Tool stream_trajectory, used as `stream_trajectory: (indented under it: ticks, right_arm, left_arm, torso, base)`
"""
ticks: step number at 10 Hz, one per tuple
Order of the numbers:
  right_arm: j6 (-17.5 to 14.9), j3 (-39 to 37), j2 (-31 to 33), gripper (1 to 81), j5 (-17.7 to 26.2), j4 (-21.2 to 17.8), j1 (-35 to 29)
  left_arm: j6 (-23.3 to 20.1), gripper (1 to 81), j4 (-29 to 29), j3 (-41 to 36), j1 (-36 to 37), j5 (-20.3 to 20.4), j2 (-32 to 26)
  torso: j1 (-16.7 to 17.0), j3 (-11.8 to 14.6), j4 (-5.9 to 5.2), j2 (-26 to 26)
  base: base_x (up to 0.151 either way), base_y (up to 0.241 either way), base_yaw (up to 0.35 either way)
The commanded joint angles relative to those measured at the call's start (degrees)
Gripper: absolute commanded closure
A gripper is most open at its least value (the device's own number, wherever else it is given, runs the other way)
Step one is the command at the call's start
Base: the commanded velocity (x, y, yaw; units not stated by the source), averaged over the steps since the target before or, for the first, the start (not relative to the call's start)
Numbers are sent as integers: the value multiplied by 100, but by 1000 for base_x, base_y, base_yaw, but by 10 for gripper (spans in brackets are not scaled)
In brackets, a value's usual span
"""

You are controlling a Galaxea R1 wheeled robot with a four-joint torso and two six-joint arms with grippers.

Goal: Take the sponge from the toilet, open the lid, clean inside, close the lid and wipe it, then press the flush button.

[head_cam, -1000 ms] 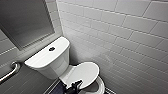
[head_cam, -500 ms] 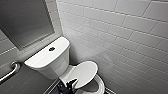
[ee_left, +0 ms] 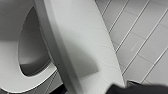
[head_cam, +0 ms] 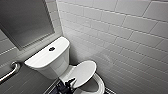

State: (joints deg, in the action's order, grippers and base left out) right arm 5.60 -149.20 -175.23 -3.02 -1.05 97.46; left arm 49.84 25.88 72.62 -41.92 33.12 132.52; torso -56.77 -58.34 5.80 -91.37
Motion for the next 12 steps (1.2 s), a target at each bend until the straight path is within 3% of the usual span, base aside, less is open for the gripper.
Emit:
stream_trajectory:
  ticks: [1,4,12]
  right_arm:
    - [-32,68,-76,811,435,78,217]
    - [-32,59,-85,811,408,70,243]
    - [-32,94,-103,811,417,78,270]
  left_arm:
    - [97,10,-206,155,1015,142,-121]
    - [105,10,-250,236,1164,142,-147]
    - [149,10,-285,183,1296,511,-955]
  torso:
    - [0,0,0,0]
    - [0,0,0,0]
    - [0,0,0,0]
  base:
    - [0,0,0]
    - [0,0,0]
    - [0,0,0]
